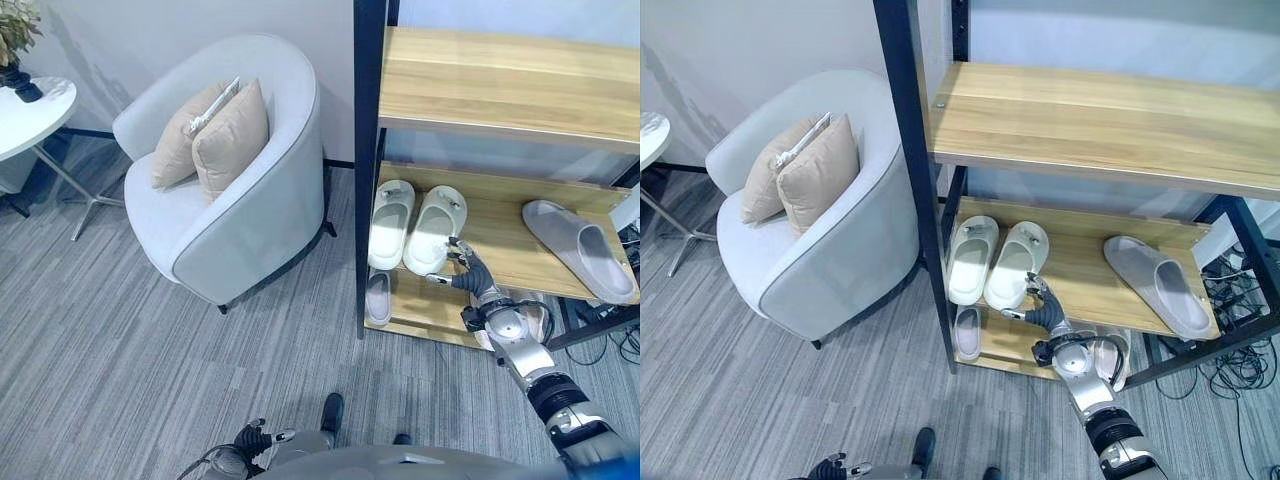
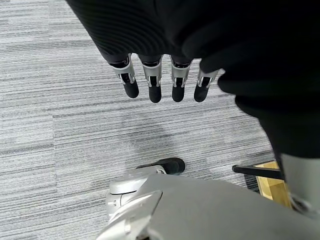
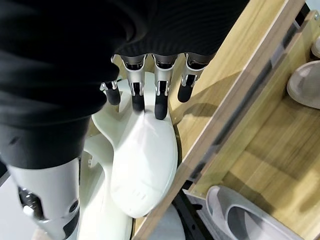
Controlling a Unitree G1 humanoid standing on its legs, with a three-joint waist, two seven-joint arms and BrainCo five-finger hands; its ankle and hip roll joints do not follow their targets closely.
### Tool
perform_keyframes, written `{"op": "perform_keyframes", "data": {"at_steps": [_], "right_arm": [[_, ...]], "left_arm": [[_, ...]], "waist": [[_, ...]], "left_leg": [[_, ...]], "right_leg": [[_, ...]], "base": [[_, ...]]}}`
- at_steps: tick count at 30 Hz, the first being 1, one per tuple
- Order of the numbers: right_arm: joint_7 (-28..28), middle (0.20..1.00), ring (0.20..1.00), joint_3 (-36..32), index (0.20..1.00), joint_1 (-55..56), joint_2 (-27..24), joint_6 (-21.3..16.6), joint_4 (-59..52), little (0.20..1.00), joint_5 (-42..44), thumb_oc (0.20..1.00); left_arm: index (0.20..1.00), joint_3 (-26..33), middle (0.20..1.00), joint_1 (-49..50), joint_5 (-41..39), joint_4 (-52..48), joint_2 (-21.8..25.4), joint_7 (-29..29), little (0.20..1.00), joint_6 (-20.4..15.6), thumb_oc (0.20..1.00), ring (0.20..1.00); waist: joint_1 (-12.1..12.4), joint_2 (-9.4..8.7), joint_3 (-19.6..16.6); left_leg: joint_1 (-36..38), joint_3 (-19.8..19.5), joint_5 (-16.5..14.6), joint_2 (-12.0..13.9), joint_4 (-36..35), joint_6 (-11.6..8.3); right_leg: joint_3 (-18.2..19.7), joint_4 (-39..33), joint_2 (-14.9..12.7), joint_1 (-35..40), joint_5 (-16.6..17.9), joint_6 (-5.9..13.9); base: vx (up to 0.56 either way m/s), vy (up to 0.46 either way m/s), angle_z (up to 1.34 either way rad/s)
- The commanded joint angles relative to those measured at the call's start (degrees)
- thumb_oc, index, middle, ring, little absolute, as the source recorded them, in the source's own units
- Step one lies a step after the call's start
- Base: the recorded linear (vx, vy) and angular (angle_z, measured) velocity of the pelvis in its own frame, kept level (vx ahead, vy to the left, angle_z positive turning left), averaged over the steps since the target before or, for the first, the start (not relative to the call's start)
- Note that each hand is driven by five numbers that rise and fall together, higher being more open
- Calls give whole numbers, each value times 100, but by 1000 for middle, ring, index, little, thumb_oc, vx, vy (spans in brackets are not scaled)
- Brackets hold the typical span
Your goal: Arrange the slippers neatly on the shoe rack.
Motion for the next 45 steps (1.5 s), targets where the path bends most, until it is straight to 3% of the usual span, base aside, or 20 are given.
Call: {"op": "perform_keyframes", "data": {"at_steps": [1,6,16,23,29,34,38,45], "right_arm": [[-432,1000,1000,-293,1000,-307,-84,-374,-623,1000,-540,1000],[-813,1000,1000,-959,1000,-183,-404,-368,-654,1000,-716,1000],[-1553,1000,1000,-1802,1000,-585,-1276,65,898,1000,-700,1000],[-1647,1000,1000,-1801,1000,-1141,-1521,45,1728,1000,-13,1000],[-1353,1000,1000,-1350,1000,-1898,-1971,70,2747,1000,552,1000],[-1090,1000,1000,-962,1000,-2135,-1931,94,2672,1000,693,1000],[-880,1000,1000,-838,1000,-1978,-1530,63,2208,1000,796,1000],[-679,1000,1000,-1220,1000,-989,-1033,92,1215,1000,654,1000]], "left_arm": [[1000,-223,1000,-161,152,502,-179,30,1000,42,1000,1000],[1000,-217,1000,-104,229,513,-171,-41,1000,20,1000,1000],[1000,-338,1000,-40,111,451,-73,-130,1000,15,1000,1000],[1000,-456,1000,-37,-110,418,-57,-95,1000,12,1000,1000],[1000,-643,1000,-98,-398,322,-70,-75,1000,-65,1000,1000],[1000,-606,1000,-160,-497,378,-94,-52,1000,-31,1000,1000],[1000,-468,1000,-164,-461,458,-31,-18,1000,15,1000,1000],[1000,-229,1000,-157,-249,456,59,-55,1000,84,1000,1000]], "waist": [[157,-142,41],[78,-111,21],[67,25,88],[77,181,193],[125,348,339],[109,352,382],[36,264,319],[-63,100,252]], "left_leg": [[514,331,-725,117,71,-157],[545,379,-754,137,71,-150],[463,400,-739,158,71,-182],[285,396,-664,142,71,-213],[-1,395,-527,99,71,-281],[-49,426,-497,95,71,-297],[73,473,-565,112,71,-273],[278,487,-677,112,71,-236]], "right_leg": [[-19,53,-469,-20,97,479],[30,53,-445,-18,92,483],[67,53,-410,-103,75,483],[81,53,-411,-257,83,477],[99,53,-449,-523,162,495],[113,53,-443,-563,179,496],[89,53,-425,-427,132,468],[33,53,-438,-239,91,462]], "base": [[15,-55,1],[15,-43,0],[14,-69,-2],[-1,-59,0],[-14,-27,0],[8,-10,-3],[14,1,-2],[17,24,4]]}}
